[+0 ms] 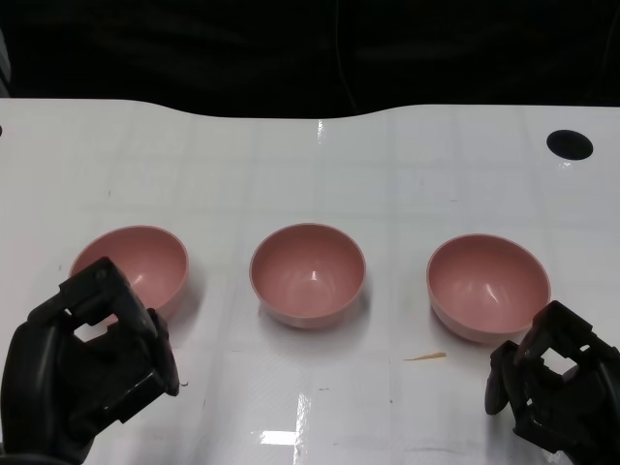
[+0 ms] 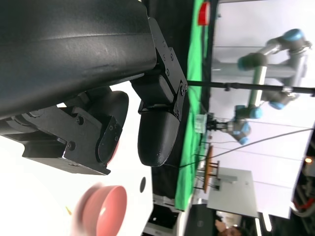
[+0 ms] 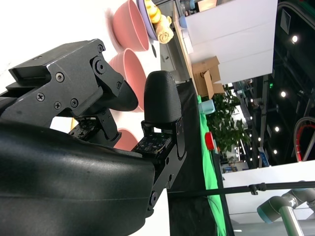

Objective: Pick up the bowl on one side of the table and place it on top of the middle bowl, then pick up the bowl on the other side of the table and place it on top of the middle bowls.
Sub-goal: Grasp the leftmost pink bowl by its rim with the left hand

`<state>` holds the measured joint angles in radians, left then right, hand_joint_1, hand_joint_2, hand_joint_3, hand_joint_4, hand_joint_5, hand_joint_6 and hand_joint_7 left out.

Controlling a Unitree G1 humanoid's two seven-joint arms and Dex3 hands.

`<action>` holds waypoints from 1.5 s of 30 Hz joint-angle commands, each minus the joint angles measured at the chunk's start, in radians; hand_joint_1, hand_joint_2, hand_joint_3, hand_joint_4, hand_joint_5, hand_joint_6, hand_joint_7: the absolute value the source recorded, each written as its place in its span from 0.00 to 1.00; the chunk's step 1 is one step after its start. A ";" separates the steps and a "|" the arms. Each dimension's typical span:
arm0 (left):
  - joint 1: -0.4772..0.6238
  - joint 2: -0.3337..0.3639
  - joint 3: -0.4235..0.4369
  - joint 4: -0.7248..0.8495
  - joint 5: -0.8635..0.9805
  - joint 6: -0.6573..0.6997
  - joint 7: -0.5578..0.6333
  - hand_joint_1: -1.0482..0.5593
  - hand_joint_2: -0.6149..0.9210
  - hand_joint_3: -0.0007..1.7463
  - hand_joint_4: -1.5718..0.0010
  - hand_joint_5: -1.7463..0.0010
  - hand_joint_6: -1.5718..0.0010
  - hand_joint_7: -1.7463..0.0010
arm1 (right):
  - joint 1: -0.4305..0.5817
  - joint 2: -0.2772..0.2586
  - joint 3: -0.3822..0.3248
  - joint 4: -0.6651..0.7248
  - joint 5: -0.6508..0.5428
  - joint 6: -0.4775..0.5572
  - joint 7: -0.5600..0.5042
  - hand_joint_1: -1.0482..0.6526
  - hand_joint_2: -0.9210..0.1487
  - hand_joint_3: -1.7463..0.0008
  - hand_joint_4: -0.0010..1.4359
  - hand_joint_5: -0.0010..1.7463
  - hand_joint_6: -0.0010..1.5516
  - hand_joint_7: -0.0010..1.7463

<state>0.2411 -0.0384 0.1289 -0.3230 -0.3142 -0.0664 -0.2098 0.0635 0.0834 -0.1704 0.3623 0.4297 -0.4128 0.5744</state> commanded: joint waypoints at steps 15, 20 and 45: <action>-0.003 0.200 -0.009 -0.228 0.832 -0.115 0.162 0.55 0.78 0.11 0.63 0.53 0.50 0.69 | 0.005 -0.011 -0.003 -0.019 0.002 0.001 -0.012 0.61 0.31 0.31 0.65 1.00 0.46 0.90; -0.048 0.276 -0.032 -0.304 1.178 -0.001 0.106 0.33 0.76 0.00 0.44 0.88 0.34 0.96 | 0.005 -0.010 0.001 -0.019 -0.007 0.000 -0.020 0.60 0.31 0.31 0.65 1.00 0.46 0.90; -0.283 0.473 -0.177 0.111 1.392 0.099 0.025 0.04 0.93 0.01 0.67 1.00 0.60 1.00 | 0.011 0.008 0.022 -0.035 -0.015 -0.004 -0.041 0.61 0.35 0.24 0.66 1.00 0.45 0.93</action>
<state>-0.0233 0.4094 -0.0439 -0.2392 1.0895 0.0311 -0.2079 0.0689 0.0940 -0.1445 0.3374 0.4095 -0.4140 0.5388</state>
